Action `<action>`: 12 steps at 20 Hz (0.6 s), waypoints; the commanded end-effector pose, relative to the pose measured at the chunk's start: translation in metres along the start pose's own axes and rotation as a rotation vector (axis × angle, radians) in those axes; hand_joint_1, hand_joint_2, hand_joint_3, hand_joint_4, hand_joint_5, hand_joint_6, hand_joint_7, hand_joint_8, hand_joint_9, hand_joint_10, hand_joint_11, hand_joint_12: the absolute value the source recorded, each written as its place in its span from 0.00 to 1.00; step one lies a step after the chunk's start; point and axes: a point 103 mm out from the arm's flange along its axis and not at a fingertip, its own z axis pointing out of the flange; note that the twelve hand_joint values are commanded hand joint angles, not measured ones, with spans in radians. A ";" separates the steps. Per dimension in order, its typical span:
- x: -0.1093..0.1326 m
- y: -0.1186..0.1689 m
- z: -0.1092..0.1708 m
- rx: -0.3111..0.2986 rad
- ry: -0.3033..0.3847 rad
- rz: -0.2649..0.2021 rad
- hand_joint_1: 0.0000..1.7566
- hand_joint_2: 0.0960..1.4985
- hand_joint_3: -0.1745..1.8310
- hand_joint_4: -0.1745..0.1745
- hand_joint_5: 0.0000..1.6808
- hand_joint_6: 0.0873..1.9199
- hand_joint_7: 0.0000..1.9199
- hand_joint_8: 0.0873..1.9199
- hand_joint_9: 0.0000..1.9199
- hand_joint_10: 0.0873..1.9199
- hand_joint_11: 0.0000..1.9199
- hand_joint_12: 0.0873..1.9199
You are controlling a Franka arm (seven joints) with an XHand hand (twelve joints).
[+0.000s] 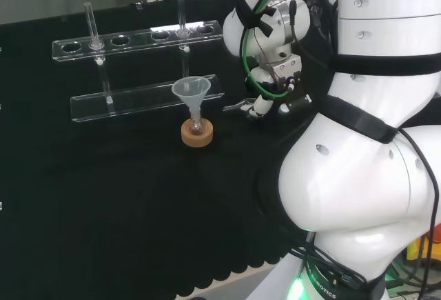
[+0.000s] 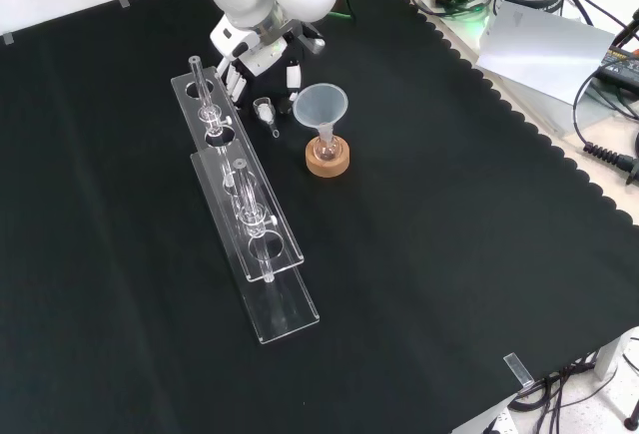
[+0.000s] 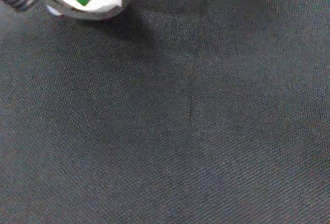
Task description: Pick up the weighing funnel.
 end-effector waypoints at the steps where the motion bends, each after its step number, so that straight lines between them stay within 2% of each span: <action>1: 0.003 -0.001 0.003 0.000 0.006 -0.008 0.49 0.37 0.36 0.47 0.39 0.38 0.34 0.36 0.42 0.27 0.21 0.70; 12: 0.006 0.001 0.003 0.008 0.007 -0.021 0.49 0.37 0.36 0.47 0.40 0.39 0.35 0.35 0.43 0.25 0.21 0.69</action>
